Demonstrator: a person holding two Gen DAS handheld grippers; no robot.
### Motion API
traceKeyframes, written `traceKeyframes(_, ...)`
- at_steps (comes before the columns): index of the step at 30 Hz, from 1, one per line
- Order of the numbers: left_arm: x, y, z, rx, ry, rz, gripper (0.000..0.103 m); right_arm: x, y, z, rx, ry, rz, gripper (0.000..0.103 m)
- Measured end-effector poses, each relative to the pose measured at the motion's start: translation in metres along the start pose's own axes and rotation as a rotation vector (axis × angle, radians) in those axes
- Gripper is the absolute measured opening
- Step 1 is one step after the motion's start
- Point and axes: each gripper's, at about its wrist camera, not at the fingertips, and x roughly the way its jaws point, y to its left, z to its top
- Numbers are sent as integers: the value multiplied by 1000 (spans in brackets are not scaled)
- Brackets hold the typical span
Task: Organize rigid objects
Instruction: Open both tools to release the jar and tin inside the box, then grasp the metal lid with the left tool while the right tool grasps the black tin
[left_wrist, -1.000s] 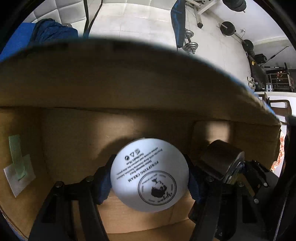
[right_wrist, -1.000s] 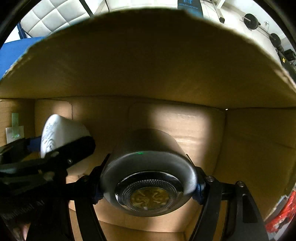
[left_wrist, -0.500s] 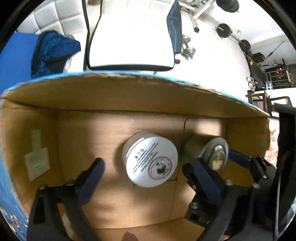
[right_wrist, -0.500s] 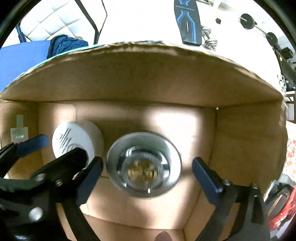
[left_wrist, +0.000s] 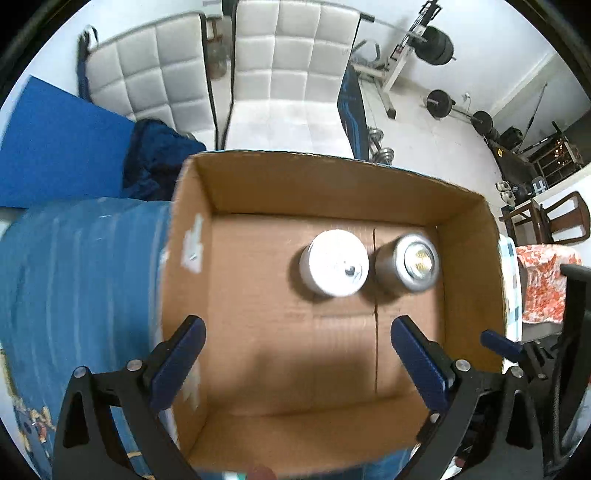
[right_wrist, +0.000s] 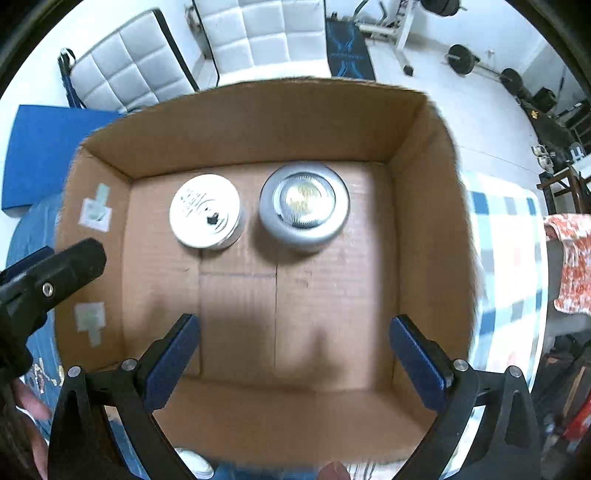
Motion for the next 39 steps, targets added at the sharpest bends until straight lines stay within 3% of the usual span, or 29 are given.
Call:
traceKeyframes(5,-31,-1,-32,15,-60,21,103,-37,6,-40,-6,-103,-29,103)
traceKeyframes(14,-96,-11,-77,33,-170,72,103,-125,-8,-93,-39,-231,-2,103)
traceKeyframes(25,-157,-33,-120,-1,-244,77,103,-197,-21,-137,-70,-297,70,103)
traceKeyframes(29,-159,-35,-127,-19,-250,90,103,-195,-33,-149,-82,-291,96,103)
traceKeyframes(32,-144,-34,-134,-30,-215,111,103,-181,-41,-159,-120,-289,46,103)
traceKeyframes(39,-70,-27,-158,-48,-53,152,103,-107,-87,-170,-12,-95,81,103)
